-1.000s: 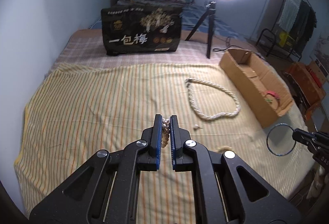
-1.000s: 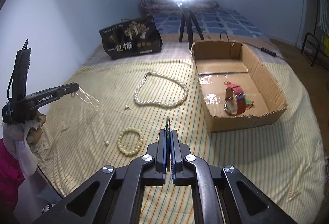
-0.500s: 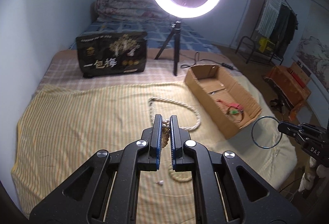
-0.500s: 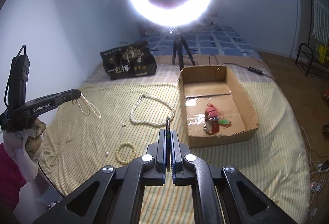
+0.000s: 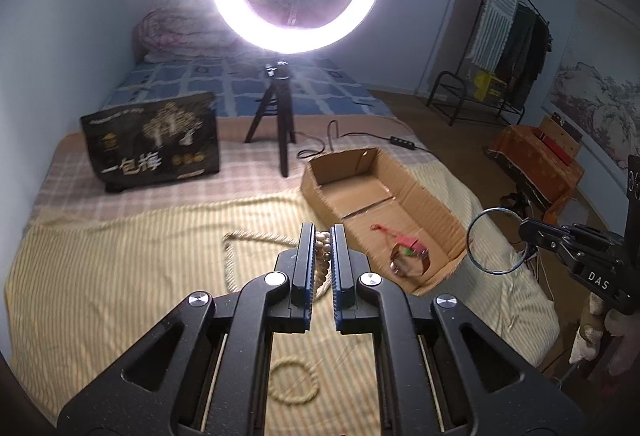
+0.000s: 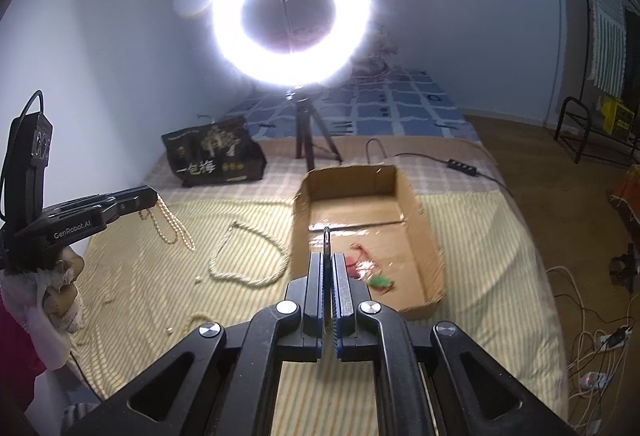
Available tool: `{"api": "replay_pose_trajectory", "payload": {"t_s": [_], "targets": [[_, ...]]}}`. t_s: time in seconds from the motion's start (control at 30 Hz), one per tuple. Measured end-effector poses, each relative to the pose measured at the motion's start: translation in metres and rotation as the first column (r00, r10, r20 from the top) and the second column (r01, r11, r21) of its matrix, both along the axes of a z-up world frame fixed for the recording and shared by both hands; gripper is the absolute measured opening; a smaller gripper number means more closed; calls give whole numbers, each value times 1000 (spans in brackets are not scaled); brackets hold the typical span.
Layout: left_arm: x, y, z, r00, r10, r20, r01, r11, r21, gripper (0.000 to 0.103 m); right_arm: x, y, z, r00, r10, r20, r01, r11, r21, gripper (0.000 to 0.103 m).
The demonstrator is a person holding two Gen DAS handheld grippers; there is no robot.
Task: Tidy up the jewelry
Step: 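Carry the pearl strand in the left tool and bangle in the right tool to the box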
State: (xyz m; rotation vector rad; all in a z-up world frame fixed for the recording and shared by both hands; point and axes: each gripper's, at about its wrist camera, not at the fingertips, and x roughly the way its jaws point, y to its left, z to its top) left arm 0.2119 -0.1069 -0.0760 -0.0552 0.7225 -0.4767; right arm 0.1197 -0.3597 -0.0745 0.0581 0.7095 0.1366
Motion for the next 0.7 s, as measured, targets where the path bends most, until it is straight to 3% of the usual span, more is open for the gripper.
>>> {"api": "replay_pose_trajectory", "payload": {"t_s": [0.47,0.7], "targets": [[74,-69,-8,999,-46,-11,46,999,-15,5,63,-29,-21,1000,-11,-20,11,1000,-18,1],[109,-99,-28,998,-60,-28,60,998,3,5,93,-39,-42,999,-26,-38,25,999,-22,1]]}}
